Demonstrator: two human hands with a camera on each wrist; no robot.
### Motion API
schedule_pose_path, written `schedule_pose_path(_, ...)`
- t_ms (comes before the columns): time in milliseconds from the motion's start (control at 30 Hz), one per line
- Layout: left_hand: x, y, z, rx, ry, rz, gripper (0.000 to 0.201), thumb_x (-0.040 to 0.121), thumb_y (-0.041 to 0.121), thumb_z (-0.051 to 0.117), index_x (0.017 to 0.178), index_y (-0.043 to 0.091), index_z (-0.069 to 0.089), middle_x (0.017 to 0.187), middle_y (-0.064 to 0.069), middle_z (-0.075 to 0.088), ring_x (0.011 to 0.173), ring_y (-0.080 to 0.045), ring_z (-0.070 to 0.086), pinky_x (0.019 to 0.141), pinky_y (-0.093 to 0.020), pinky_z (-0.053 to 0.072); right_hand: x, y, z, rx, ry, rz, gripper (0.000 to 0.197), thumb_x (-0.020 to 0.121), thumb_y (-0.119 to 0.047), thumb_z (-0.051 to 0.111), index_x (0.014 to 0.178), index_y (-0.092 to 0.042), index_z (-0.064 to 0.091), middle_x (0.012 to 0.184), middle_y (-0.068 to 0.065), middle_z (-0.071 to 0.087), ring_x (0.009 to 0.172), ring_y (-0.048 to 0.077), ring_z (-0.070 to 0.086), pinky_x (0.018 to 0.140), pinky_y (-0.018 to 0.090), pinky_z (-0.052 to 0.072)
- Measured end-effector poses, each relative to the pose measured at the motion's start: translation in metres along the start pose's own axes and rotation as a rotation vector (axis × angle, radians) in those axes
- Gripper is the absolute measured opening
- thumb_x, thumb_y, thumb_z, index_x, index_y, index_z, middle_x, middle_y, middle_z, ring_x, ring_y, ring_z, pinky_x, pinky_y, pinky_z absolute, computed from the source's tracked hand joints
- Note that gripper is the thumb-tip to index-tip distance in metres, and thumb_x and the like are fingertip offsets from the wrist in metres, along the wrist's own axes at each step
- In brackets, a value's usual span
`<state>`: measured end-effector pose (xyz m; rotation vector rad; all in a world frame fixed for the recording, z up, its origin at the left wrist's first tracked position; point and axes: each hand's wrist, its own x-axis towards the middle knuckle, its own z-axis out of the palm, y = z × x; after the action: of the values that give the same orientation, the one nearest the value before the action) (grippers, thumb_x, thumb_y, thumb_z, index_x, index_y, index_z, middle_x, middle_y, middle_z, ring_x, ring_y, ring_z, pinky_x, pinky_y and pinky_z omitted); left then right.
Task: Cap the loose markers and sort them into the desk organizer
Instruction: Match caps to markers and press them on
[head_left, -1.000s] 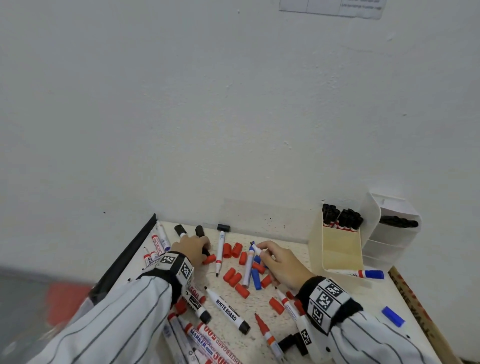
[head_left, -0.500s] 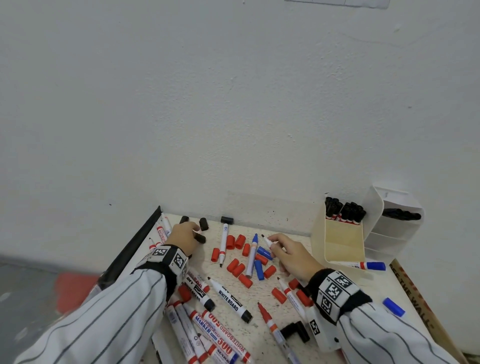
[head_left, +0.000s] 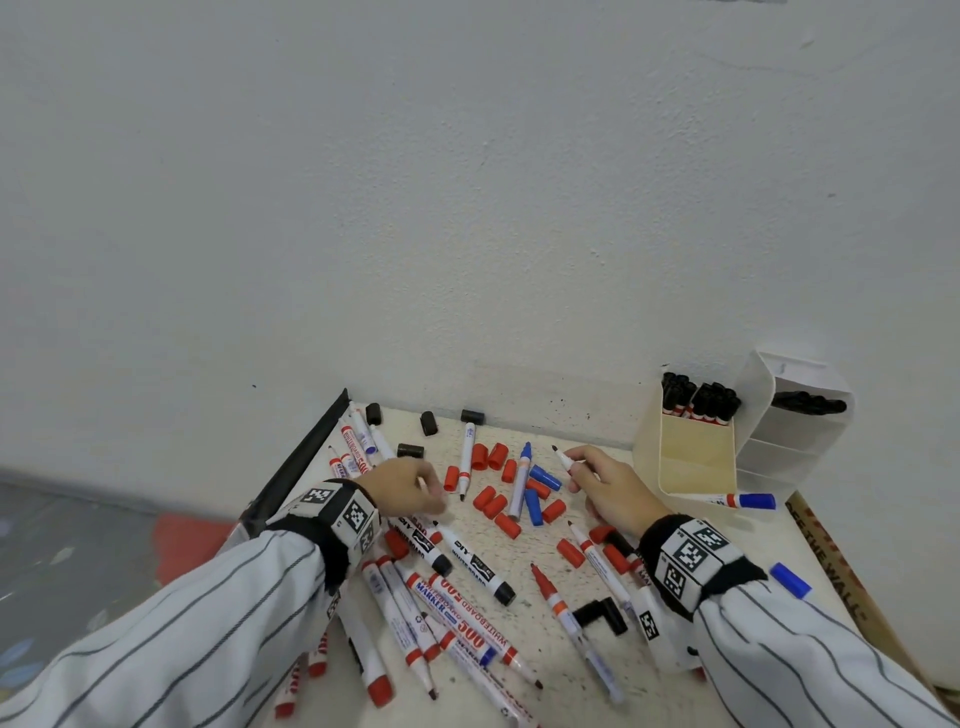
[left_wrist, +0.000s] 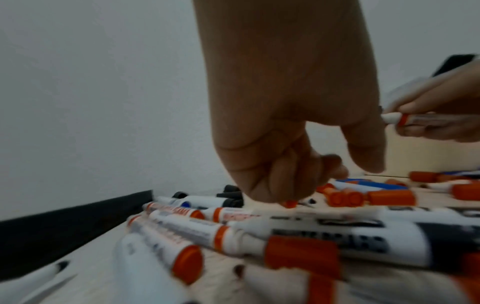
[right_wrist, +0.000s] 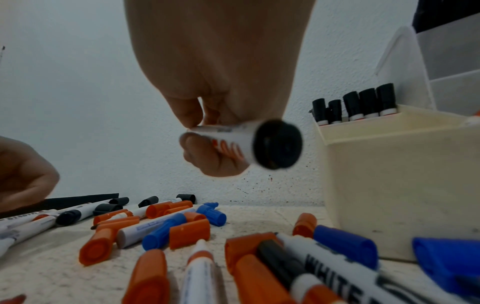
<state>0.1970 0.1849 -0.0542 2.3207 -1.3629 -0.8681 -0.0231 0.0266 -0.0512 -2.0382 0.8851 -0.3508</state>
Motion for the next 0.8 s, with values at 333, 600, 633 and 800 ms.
schedule_pose_path(333, -0.019, 0.084, 0.080, 0.188, -0.053, 0.247, 0.020, 0.089, 0.037, 0.055, 0.100, 0.022, 0.063, 0.104, 0.003, 0.062, 0.091, -0.011, 0.055, 0.089, -0.030, 0.048, -0.039, 0.019, -0.017, 0.041, 0.065, 0.039, 0.023, 0.099, -0.018, 0.036, 0.116, -0.016, 0.052, 0.081, 0.003, 0.055, 0.047, 0.007, 0.045, 0.043, 0.017, 0.038)
schedule_pose_path(600, -0.015, 0.126, 0.131, 0.362, -0.030, 0.235, 0.028, 0.085, 0.036, 0.063, 0.107, 0.019, 0.062, 0.112, -0.003, 0.059, 0.101, -0.021, 0.057, 0.089, -0.035, 0.049, -0.074, 0.039, -0.040, -0.003, 0.114, 0.014, 0.022, 0.098, -0.019, 0.040, 0.115, -0.022, 0.054, 0.085, -0.004, 0.059, 0.056, 0.005, 0.046, 0.051, 0.013, 0.039)
schedule_pose_path(633, -0.014, 0.126, 0.131, 0.368, -0.018, 0.232, 0.025, 0.087, 0.032, 0.061, 0.107, 0.019, 0.061, 0.112, -0.003, 0.059, 0.102, -0.021, 0.057, 0.089, -0.034, 0.048, -0.078, 0.040, -0.043, -0.030, 0.122, 0.011, 0.023, 0.099, -0.019, 0.040, 0.116, -0.023, 0.054, 0.087, -0.009, 0.058, 0.060, 0.001, 0.047, 0.056, 0.011, 0.039)
schedule_pose_path(800, -0.015, 0.119, 0.122, -0.001, 0.137, 0.266, 0.020, 0.093, 0.019, 0.051, 0.113, 0.016, 0.054, 0.104, -0.003, 0.063, 0.091, -0.015, 0.059, 0.083, -0.026, 0.047, -0.089, 0.050, -0.053, -0.064, 0.145, 0.019, 0.025, 0.098, -0.016, 0.041, 0.115, -0.027, 0.056, 0.098, -0.009, 0.059, 0.088, 0.002, 0.056, 0.092, 0.026, 0.044)
